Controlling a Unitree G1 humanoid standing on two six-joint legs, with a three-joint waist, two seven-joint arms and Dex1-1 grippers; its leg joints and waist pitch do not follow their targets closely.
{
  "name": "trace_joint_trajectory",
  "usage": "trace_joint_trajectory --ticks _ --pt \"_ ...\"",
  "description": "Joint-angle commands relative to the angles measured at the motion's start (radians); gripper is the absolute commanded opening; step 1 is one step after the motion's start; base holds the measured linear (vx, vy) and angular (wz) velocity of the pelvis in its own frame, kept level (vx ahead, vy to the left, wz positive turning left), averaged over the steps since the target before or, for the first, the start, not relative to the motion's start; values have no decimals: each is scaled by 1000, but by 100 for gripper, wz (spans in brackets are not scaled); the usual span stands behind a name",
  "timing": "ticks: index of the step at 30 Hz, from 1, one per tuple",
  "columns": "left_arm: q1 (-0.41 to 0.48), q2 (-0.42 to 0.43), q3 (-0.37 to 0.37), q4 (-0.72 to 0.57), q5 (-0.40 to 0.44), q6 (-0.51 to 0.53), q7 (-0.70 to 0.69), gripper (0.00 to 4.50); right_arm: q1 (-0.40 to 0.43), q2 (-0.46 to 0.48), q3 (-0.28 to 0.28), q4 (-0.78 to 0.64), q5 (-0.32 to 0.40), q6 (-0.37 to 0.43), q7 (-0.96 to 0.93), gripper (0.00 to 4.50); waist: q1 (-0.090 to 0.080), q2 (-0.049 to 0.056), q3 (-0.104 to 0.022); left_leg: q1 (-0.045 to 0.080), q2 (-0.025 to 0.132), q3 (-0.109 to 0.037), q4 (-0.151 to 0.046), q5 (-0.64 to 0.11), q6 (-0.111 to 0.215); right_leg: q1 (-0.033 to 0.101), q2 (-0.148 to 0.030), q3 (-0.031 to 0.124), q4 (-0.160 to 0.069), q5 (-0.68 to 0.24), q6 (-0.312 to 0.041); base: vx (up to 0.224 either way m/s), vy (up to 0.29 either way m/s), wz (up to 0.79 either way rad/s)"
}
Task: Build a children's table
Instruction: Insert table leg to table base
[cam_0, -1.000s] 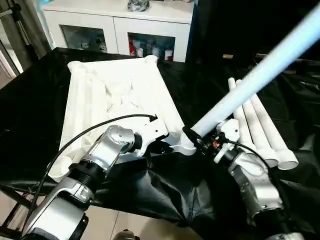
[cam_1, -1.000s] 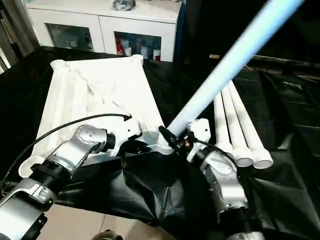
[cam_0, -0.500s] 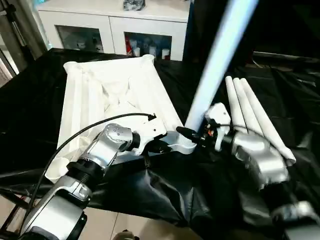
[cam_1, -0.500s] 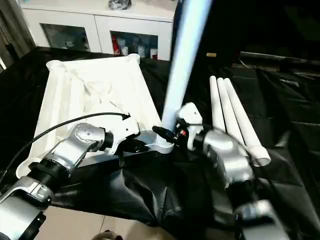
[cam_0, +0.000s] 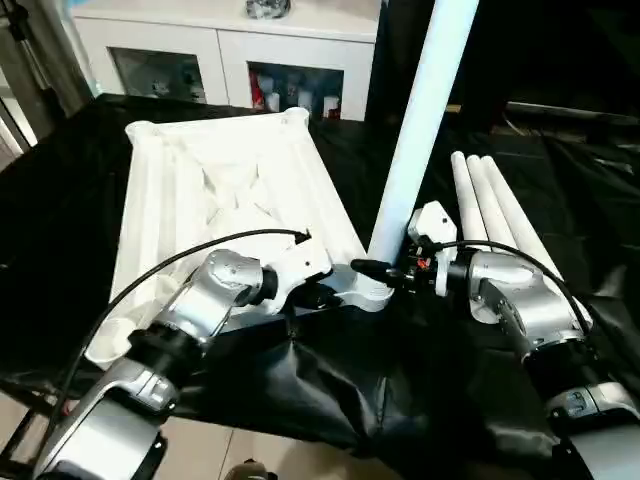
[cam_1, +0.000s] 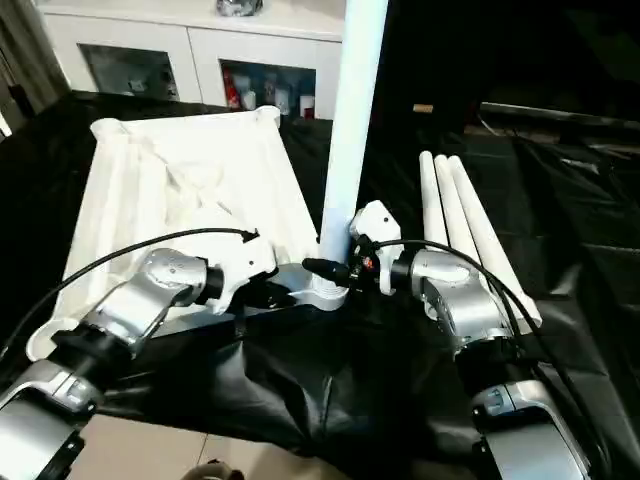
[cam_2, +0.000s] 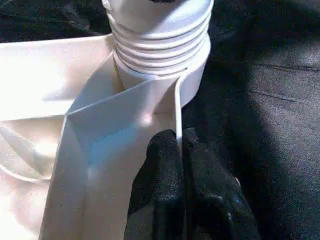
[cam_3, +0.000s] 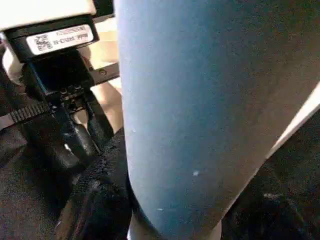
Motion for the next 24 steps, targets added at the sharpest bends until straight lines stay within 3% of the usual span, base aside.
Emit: trace_joint_trajectory --ticks 1,10,15,19,24 --pt "-11 2 12 -59 -20 -16 -41 0 56 -10 70 93 -63 35 26 191 -2 -5 -45 7 62 -21 -77 -260 56 41 -103 58 -90 -320 -180 0 0 0" --pt "53 81 -8 -195 -58 29 -168 0 15 -4 98 233 -108 -46 104 190 -2 -4 -41 7 63 -19 -80 -226 72 44 -101 55 -81 -246 -213 0 0 0" --pt "48 76 15 -194 -45 54 -112 0 -3 11 91 270 -115 -66 101 190 -7 -6 -28 14 65 -22 -90 -290 51 39 -103 57 -96 -373 -188 0 0 0" --pt "43 72 25 -199 -49 69 -89 0 -9 17 82 285 -114 -68 83 190 -11 -7 -22 21 68 -25 -96 -347 35 35 -103 59 -99 -410 -187 0 0 0" --pt "21 22 91 -233 -86 171 10 0 -13 53 31 313 -116 -61 -94 190 -20 -11 -11 24 65 -32 -102 -393 14 30 -110 61 -112 -542 -157 0 0 0"
